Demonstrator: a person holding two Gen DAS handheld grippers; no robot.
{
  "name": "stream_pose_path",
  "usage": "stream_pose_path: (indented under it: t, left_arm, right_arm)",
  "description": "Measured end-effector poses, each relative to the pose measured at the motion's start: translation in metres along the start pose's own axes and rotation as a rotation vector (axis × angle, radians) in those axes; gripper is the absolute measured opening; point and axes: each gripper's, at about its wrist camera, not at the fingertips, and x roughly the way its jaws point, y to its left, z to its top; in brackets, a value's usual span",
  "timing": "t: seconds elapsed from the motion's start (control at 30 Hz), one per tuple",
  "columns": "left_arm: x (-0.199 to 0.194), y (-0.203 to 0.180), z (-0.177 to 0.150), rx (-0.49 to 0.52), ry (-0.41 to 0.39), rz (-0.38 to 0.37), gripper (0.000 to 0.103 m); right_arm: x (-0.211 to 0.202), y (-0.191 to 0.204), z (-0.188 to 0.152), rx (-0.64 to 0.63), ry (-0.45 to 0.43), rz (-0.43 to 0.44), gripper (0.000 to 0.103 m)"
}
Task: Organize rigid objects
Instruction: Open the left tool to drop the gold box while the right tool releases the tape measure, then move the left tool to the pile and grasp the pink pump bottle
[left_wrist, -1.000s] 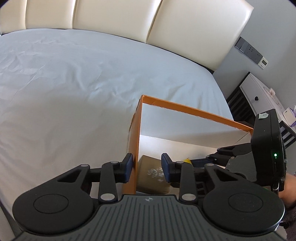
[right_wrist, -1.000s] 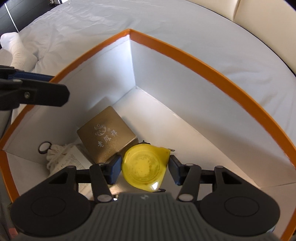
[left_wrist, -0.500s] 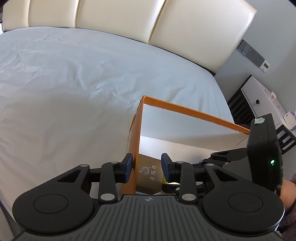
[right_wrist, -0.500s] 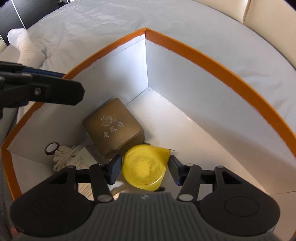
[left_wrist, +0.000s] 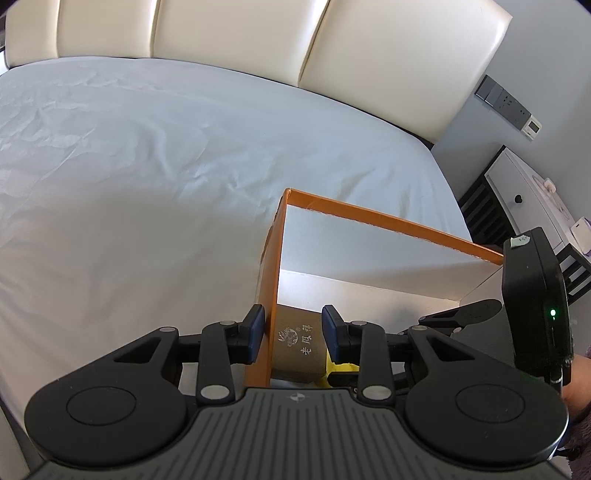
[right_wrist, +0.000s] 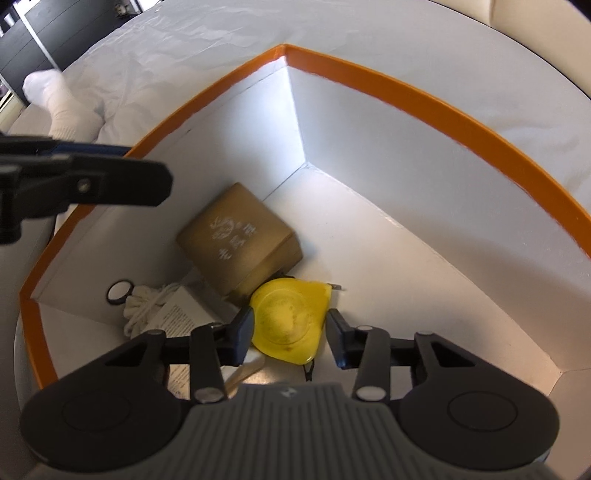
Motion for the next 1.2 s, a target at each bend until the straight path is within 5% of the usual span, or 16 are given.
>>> stream_pose_path:
  t: [0.17,0.37,0.63,0.8,1.03,1.2]
  left_arm:
    - [-0.007,-0.004,-0.004,0.018,-0.027,0.012,0.037]
    - [-0.051,-0.013,-0.02,0.052,-0.159,-0.036,0.037]
    - [-0.107,-0.037,-0.062,0.064,-0.229,-0.079,0.047]
    - [-0.122,-0.048,-0.087,0.067,-0.175,-0.099,0.048]
    - [-0.109,-0.055,-0.14,0.083,0.036,-0.03,0.057]
    - [-0.107,-0.081,-0.194,0.368,0.135,-0.024,0.058]
  right_arm:
    - [-0.006,0.0,-0.002,0.01,-0.01,-0.008,0.042]
    - [-0.04,0.016,-0.009,-0.025,-0.091,-0.069,0.043]
    - [-0.12,0.048,-0.046,-0.047,-0.244,-0.098,0.061]
    - [-0.162,0.059,-0.089,-0.005,-0.356,-0.136,0.065]
    - [-0.177,0.07,-0.154,0.065,-0.34,-0.13,0.065]
    - [-0.156,0.082,-0.206,0.136,-0.274,-0.092,0.063]
